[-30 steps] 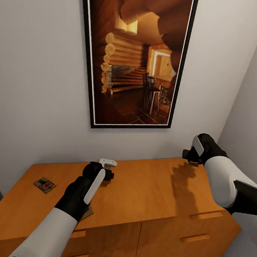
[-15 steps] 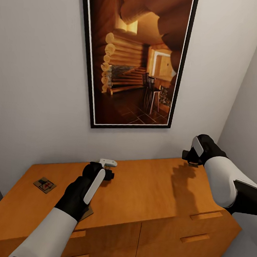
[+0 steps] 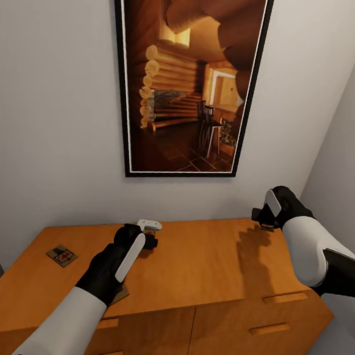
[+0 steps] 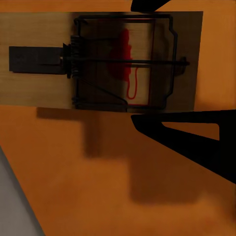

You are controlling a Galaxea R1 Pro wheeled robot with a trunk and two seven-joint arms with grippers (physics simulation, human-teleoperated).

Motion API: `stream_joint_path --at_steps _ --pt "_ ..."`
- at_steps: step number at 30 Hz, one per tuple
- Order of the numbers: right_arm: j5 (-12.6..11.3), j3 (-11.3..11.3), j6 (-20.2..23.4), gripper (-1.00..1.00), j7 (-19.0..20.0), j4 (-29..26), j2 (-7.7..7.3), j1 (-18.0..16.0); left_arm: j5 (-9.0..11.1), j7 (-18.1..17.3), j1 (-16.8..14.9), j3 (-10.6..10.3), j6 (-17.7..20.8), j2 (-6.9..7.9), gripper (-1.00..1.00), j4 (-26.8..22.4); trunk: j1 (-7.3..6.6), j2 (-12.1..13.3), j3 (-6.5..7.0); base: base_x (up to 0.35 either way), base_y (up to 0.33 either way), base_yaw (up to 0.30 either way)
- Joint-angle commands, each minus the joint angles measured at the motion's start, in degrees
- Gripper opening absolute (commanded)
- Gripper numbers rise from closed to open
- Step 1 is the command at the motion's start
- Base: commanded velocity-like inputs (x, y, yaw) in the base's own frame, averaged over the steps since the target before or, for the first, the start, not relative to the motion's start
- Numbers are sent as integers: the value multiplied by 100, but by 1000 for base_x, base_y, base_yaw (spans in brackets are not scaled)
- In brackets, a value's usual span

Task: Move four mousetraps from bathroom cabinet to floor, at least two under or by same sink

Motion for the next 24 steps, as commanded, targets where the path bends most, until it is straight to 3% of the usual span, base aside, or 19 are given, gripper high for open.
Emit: stream_joint_path --at_steps 1,10,18,24 --pt "20 -46 16 -100 -9 -5 5 -5 112 44 -3 -7 7 1 -100 367 0 -3 -8 0 0 0" --pt "20 -44 16 -100 -10 -5 4 -5 89 81 -3 -12 35 1 -100 223 0 -3 -8 0 0 0" --pt "18 -46 16 -100 -6 -5 4 -5 31 98 -3 -33 102 8 -100 -995 0 -3 -8 0 0 0" --pt "18 -44 16 -100 -6 -5 4 -5 16 104 -3 -33 111 15 -100 -1168 0 -3 -8 0 0 0"
